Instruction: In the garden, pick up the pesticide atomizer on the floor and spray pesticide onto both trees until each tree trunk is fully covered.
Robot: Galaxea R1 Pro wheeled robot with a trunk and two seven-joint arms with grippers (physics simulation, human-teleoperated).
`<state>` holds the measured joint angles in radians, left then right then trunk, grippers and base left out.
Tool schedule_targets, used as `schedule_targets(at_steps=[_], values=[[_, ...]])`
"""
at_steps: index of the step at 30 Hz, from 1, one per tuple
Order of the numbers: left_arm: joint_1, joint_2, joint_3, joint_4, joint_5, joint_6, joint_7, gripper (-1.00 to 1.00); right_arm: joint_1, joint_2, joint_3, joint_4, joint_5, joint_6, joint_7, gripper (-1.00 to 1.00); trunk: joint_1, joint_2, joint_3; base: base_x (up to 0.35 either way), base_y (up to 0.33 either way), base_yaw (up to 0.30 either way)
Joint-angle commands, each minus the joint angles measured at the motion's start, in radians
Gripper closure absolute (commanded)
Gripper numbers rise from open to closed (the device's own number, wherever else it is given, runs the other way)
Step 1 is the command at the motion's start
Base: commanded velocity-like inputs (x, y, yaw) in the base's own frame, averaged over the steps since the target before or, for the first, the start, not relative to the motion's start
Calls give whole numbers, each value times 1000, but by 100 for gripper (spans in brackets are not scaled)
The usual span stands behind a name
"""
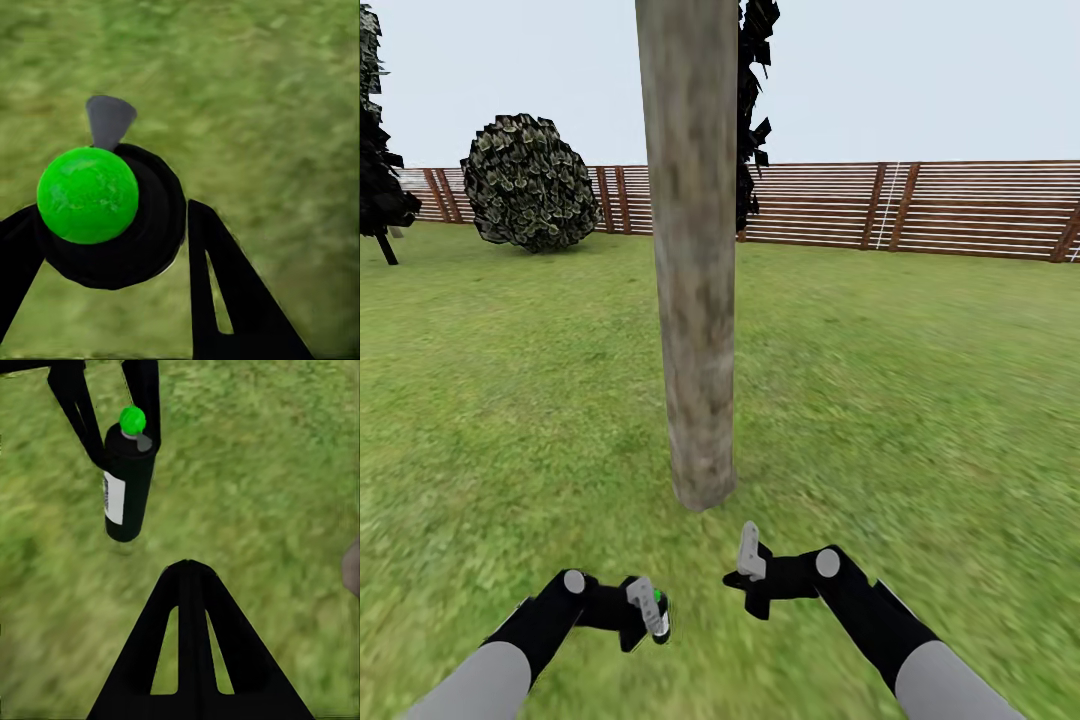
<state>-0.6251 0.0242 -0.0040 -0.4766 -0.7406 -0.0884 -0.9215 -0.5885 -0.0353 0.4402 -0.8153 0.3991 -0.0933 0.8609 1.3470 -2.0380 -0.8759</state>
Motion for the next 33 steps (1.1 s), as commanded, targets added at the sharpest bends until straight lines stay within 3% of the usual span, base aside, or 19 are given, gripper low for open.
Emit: schedule_targets(at_steps=[1,3,5,6,7,8,9,12,15,18,19,21,23,25,26,29,30,33], values=[[0,8,0,0,2,20,11,100,0,-1,0,10,0,0,-2,100,0,0,0,0,0,0],[-1,29,2,-1,2,111,65,100,0,-4,-16,76,-2,0,-7,100,0,0,0,0,0,0],[1,35,7,-1,7,195,164,100,0,-4,-102,144,-3,0,-50,100,0,0,0,0,0,0],[3,33,27,0,10,223,231,100,0,-4,-197,178,-2,0,-117,100,0,0,0,0,0,0],[4,32,35,0,11,227,246,100,0,-5,-222,188,-2,0,-139,100,0,0,0,0,0,0],[6,29,67,3,18,235,291,100,0,-5,-295,219,-2,0,-211,100,0,0,0,0,0,0],[7,26,97,6,30,238,321,100,1,-4,-343,243,-3,0,-268,100,0,0,0,0,0,0],[9,16,202,14,97,239,406,100,1,-2,-452,325,-4,0,-451,100,0,0,0,0,0,0],[12,8,264,17,187,235,471,100,1,-1,-492,423,-7,-2,-594,100,0,0,0,0,0,0],[14,7,281,18,281,232,498,100,2,0,-505,500,-10,-4,-664,100,0,0,0,0,0,0],[14,7,284,18,311,231,497,100,2,-1,-507,514,-11,-4,-678,-100,0,0,0,0,0,0],[16,4,285,19,363,230,496,100,3,-4,-515,529,-22,-5,-708,-100,0,0,0,0,0,0],[19,-5,285,30,389,231,500,100,4,-11,-540,541,-47,-6,-745,-100,0,0,0,0,0,0],[20,-12,283,46,396,232,505,100,5,-25,-567,547,-72,-8,-772,-100,0,0,0,0,0,0],[20,-18,279,66,399,233,508,100,7,-58,-609,552,-112,-10,-794,-100,0,0,0,0,0,0],[22,-21,275,81,399,234,508,100,23,-92,-629,554,-137,-17,-801,-100,0,0,0,0,0,0],[32,-21,274,93,398,233,508,100,47,-116,-639,556,-153,-45,-801,-100,0,0,0,0,0,0],[52,-20,273,102,398,222,533,100,81,-137,-650,562,-179,-156,-799,-100,0,0,0,0,0,0]])
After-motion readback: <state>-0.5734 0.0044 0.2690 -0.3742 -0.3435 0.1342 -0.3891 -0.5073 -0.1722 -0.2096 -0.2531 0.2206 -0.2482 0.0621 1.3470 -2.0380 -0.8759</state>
